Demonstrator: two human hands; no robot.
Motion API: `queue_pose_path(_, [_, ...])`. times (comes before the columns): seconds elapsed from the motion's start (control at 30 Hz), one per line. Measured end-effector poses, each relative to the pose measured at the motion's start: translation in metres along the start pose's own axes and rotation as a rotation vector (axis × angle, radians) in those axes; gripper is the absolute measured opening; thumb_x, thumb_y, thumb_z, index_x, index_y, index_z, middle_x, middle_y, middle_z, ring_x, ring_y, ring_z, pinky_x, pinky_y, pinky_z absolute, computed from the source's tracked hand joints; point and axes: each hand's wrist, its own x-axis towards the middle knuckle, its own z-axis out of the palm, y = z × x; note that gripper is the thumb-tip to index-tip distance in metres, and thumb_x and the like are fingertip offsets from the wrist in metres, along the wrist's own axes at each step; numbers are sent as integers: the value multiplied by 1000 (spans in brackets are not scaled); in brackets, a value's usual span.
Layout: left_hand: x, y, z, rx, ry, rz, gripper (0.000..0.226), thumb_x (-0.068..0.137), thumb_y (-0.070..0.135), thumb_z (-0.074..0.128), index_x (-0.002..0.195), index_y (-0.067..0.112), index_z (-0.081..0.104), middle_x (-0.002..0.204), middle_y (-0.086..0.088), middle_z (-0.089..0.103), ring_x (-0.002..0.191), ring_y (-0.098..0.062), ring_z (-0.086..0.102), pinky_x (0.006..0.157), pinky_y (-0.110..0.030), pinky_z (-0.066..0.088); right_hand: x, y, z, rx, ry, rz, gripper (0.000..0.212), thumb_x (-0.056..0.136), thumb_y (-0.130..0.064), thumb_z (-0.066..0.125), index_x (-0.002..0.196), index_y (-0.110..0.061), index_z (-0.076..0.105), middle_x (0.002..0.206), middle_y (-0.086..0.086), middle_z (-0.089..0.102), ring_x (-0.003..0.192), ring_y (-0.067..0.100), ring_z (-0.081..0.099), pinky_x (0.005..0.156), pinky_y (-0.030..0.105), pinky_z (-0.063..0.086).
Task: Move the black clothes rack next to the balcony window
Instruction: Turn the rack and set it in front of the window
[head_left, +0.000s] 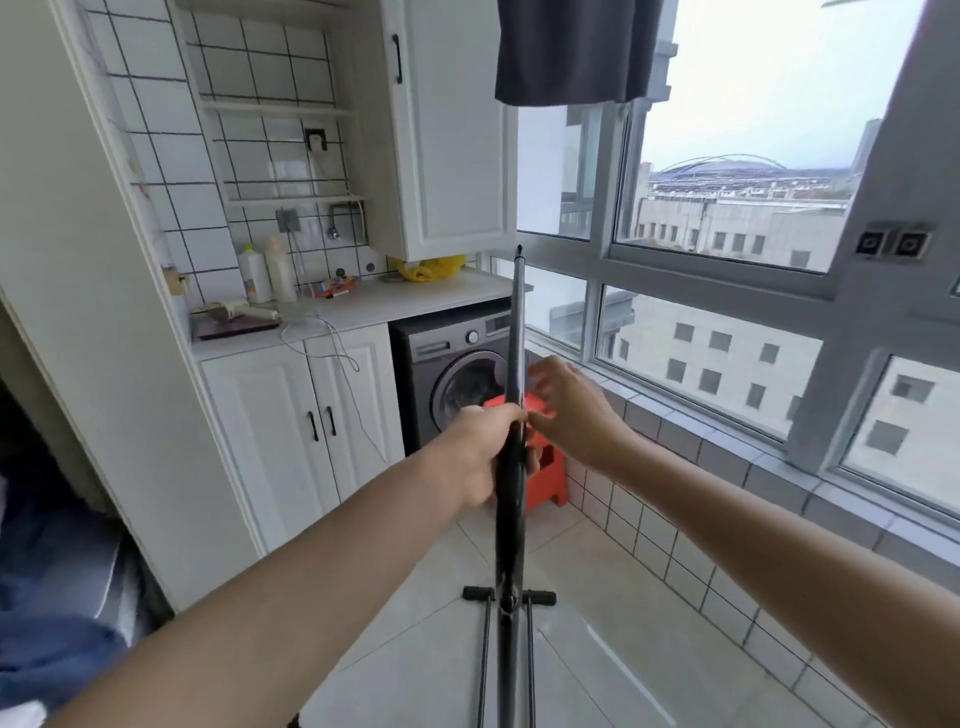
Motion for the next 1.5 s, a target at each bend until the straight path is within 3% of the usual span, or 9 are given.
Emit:
queue_pose_path(0.17, [6, -5, 7, -169, -12, -26, 9, 92, 7, 49, 97, -1, 48, 70, -12, 47, 52, -18, 46, 37, -21, 44, -58, -14, -26, 592, -237, 495, 27, 100, -24, 47, 105, -1, 60, 94, 17, 72, 80, 27, 74, 77, 48, 61])
queue_pose_path(0.3, [6, -12, 35, -232, 1, -26, 10, 93, 4, 48, 84, 0, 50, 66, -10, 44, 52, -18, 43, 34, -18, 41, -92, -16, -49, 751, -412, 537, 48, 101, -37, 42, 106, 6, 62, 92, 19, 70, 83, 32, 69, 79, 44, 60])
queue_pose_path(0.4, [7, -19, 64, -189, 32, 19, 18, 92, 2, 47, 74, 1, 49, 63, -10, 45, 51, -19, 45, 38, -22, 43, -106, -7, -69, 769, -425, 547, 39, 99, -32, 49, 107, 4, 61, 91, 17, 67, 79, 30, 65, 84, 44, 57])
queue_pose_path(0.53, [10, -33, 112, -236, -12, -25, 13, 92, 0, 47, 79, 0, 47, 68, -11, 44, 54, -22, 46, 49, -31, 44, -125, 17, -105, 679, -402, 596, 26, 95, -19, 56, 107, 4, 59, 99, 17, 63, 88, 28, 63, 97, 46, 52])
queue_pose_path(0.77, [20, -54, 195, -297, -209, -82, 12, 92, -5, 46, 102, -2, 43, 82, -18, 48, 66, -27, 56, 45, -34, 56, -156, 66, -158, 292, -159, 654, 25, 84, -20, 71, 101, -5, 62, 86, 9, 69, 78, 17, 69, 74, 28, 61])
queue_pose_path(1.03, [16, -90, 311, -316, -384, -82, 4, 93, -4, 48, 95, -7, 49, 89, -23, 56, 79, -26, 62, 66, -43, 59, -204, 147, -228, -58, 19, 620, 25, 95, -23, 56, 115, -8, 52, 107, 15, 62, 98, 29, 61, 90, 43, 53])
queue_pose_path(1.13, [16, -96, 340, -330, -420, -53, 11, 93, -4, 48, 103, -6, 47, 90, -23, 55, 79, -26, 62, 63, -41, 61, -215, 170, -246, -94, 67, 574, 22, 97, -19, 51, 116, -7, 50, 105, 12, 56, 87, 22, 55, 74, 32, 50])
queue_pose_path(1.3, [4, -122, 433, -360, -439, -44, 9, 92, -6, 48, 84, -4, 51, 83, -20, 55, 77, -26, 60, 89, -47, 53, -255, 232, -303, -138, 179, 543, 16, 97, -11, 47, 112, -6, 51, 106, 12, 54, 82, 19, 47, 58, 24, 37])
queue_pose_path(1.5, [-5, -144, 518, -412, -524, -32, 5, 89, -8, 48, 88, -5, 52, 83, -22, 58, 79, -29, 65, 75, -41, 59, -290, 289, -366, -162, 281, 557, 21, 97, -13, 48, 116, -7, 51, 111, 13, 56, 92, 24, 50, 75, 31, 38])
